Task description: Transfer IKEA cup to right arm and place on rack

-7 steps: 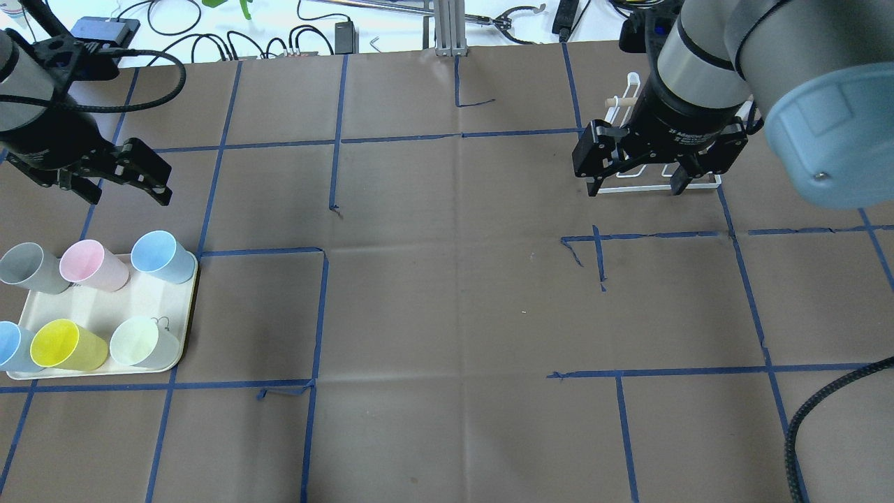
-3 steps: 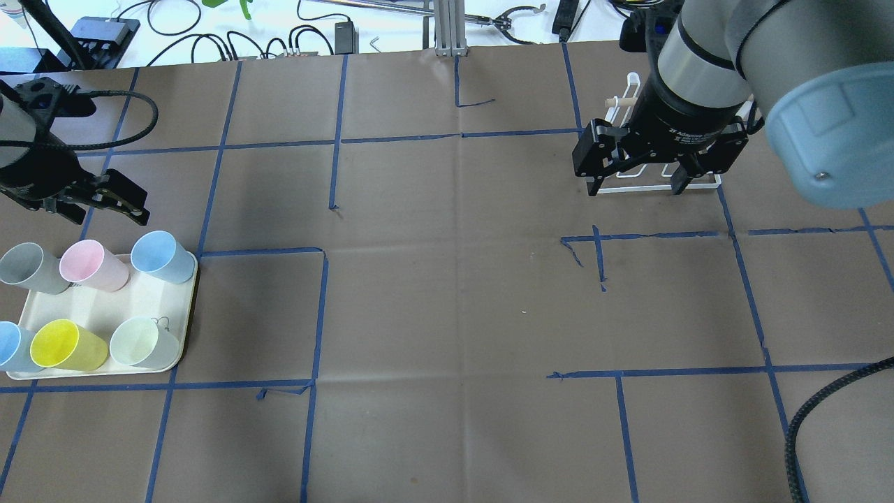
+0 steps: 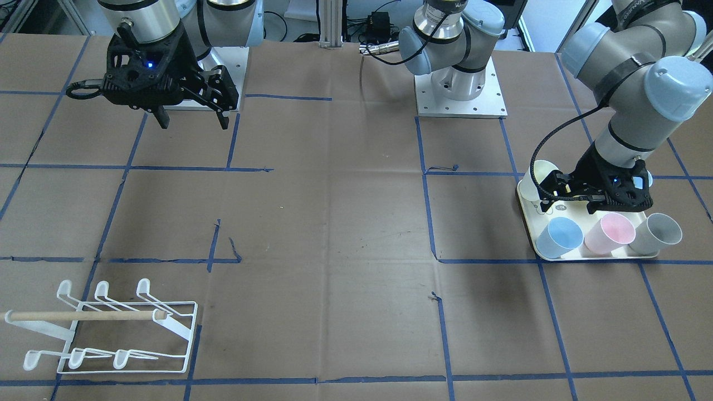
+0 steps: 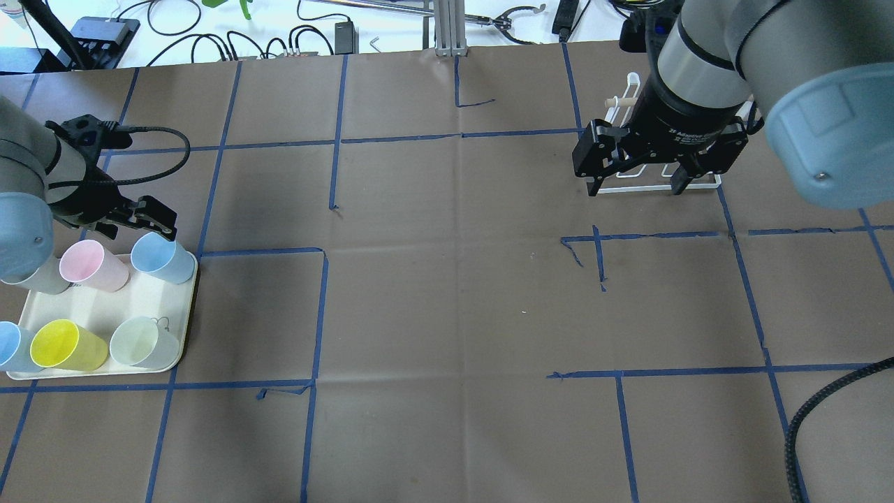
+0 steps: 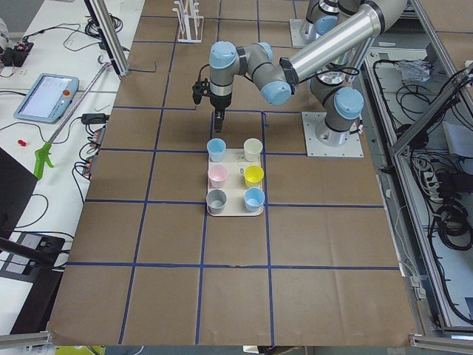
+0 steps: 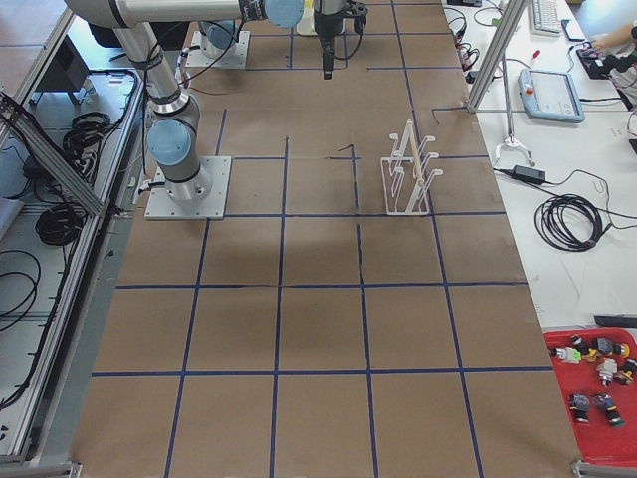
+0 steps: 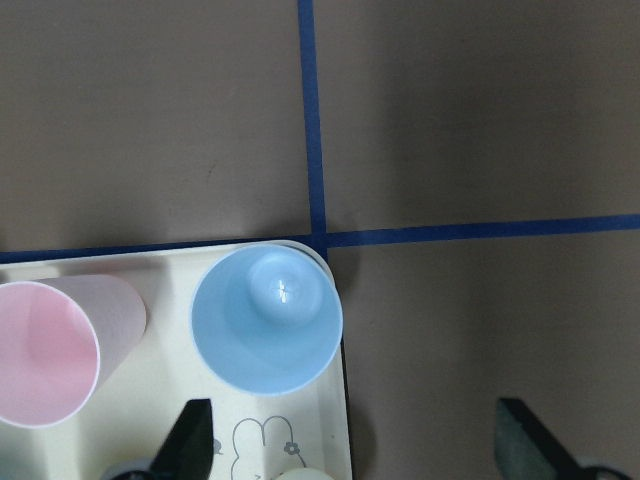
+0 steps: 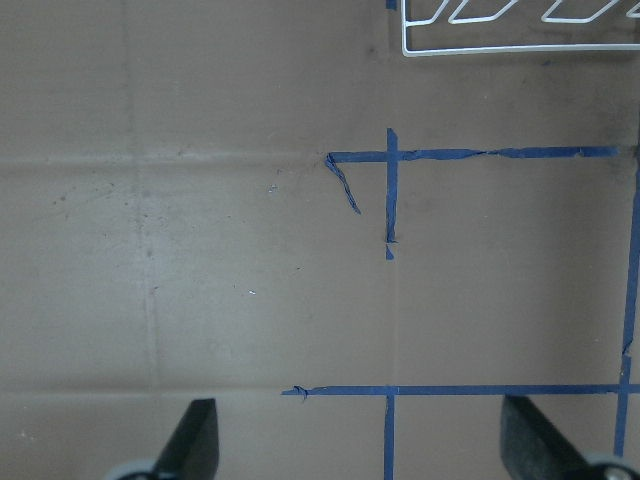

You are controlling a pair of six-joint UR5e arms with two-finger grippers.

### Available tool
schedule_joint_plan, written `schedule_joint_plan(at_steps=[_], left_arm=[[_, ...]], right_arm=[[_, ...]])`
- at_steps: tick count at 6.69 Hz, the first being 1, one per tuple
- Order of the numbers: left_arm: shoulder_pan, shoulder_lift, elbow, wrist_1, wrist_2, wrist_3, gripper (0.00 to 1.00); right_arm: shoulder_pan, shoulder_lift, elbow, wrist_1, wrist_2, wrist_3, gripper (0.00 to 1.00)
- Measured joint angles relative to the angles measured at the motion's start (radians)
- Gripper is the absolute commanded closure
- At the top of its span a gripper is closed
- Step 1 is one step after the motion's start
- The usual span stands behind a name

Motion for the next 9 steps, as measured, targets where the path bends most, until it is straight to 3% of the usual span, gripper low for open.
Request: schedule_joint_plan(at_steps=[2, 6, 8, 9], left_arm=[[0.000, -0.064, -0.037, 0.075, 0.001, -0.002, 0.00], [0.000, -0.125, -0.045, 0.099, 0.008, -0.002, 0.01], [0.001, -0.130, -0.044, 0.103, 0.011, 0.001, 0.45], [0.001, -0.131, -0.043, 0.109, 0.012, 0.003, 0.76]], right_arm=[[0.000, 0.000, 0.000, 0.000, 0.000, 0.000, 0.00], [0.000, 0.000, 0.001, 0.000, 0.000, -0.002, 0.00], [0.000, 0.000, 0.001, 0.000, 0.000, -0.002, 0.00], [0.000, 0.000, 0.001, 0.000, 0.000, -0.003, 0.00]])
